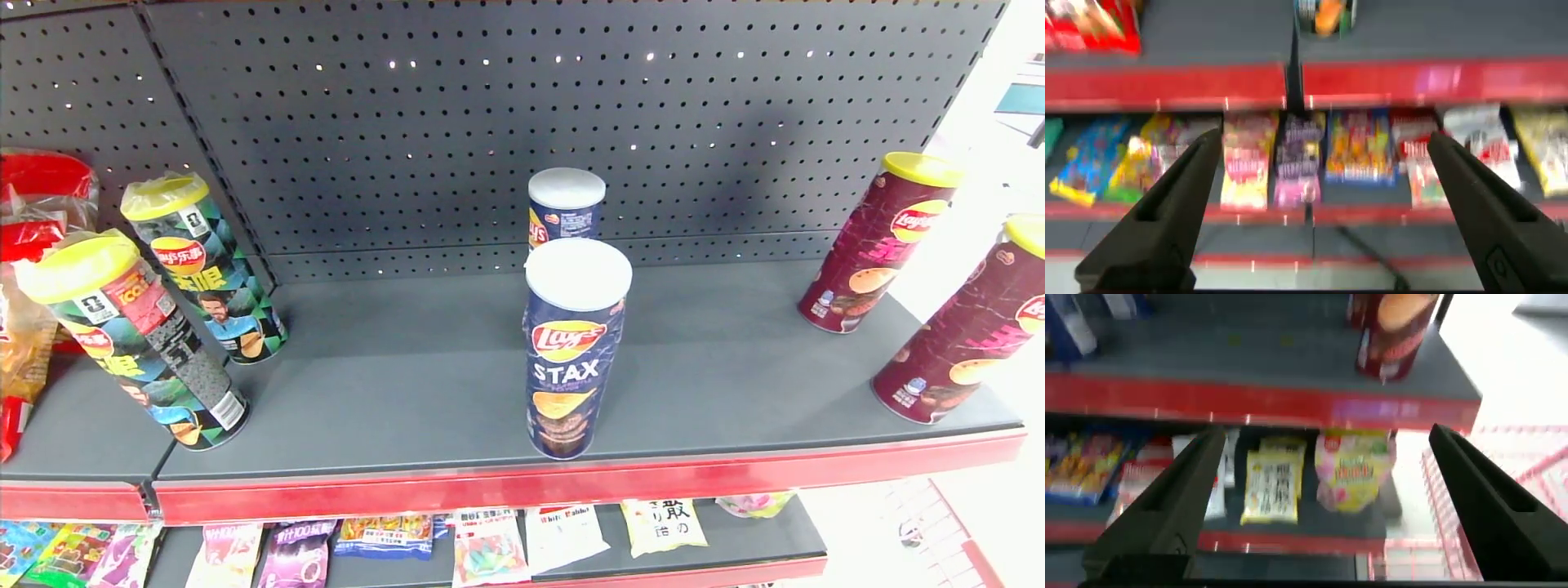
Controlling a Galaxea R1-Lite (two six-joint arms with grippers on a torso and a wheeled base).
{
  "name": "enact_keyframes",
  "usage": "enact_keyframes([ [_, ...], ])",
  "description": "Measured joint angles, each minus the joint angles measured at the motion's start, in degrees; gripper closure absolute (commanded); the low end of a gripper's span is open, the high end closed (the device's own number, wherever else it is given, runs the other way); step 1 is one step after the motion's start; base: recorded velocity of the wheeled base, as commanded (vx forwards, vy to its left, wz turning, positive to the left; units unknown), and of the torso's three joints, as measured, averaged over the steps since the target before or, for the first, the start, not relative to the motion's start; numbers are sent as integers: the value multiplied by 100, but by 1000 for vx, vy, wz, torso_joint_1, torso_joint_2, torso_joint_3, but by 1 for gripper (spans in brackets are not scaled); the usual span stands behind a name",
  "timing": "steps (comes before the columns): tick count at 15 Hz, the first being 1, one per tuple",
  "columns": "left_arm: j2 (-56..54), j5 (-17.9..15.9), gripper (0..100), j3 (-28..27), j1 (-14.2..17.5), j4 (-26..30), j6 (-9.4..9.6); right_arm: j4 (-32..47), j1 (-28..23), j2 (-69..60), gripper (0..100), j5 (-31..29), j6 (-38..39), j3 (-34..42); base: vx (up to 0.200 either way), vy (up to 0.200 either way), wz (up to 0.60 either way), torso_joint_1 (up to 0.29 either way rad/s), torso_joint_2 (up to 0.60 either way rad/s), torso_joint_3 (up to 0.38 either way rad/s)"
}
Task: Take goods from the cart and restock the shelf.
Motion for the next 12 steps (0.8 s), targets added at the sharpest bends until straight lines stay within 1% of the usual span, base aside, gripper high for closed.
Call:
enact_keyframes([
  [1, -20, -71, 0, 358, -17, -699, 0, -195, 2, -37, 0, -93, 117, 205, 0, 0, 0, 0, 0, 0],
  [2, -52, -108, 0, 689, -59, -1163, -49, -130, 2, -61, 0, -246, 411, 354, 0, 0, 0, 0, 0, 0],
  [3, -112, -133, 0, 859, -128, -1225, -129, -78, 2, -72, 0, -325, 555, 435, 0, 0, 0, 0, 0, 0],
  [5, -273, -210, 0, 986, -273, -1212, -240, -65, 11, -83, 0, -246, 445, 496, 0, 0, 0, 0, 0, 0],
  [6, -315, -229, 0, 1006, -301, -1209, -267, -67, 13, -87, 0, -194, 432, 507, 0, 0, 0, 0, 0, 0],
  [9, -374, -240, 0, 1023, -329, -1202, -276, -62, 13, -95, 0, -200, 422, 518, 0, 0, 0, 0, 0, 0],
  [11, -389, -139, 0, 1028, -332, -1207, -254, -62, 7, -95, 0, -440, 480, 521, 0, 0, 0, 0, 0, 0],
  [12, -394, -130, 0, 1028, -332, -1207, -243, -65, 2, -95, 0, -458, 469, 521, 0, 0, 0, 0, 0, 0],
])
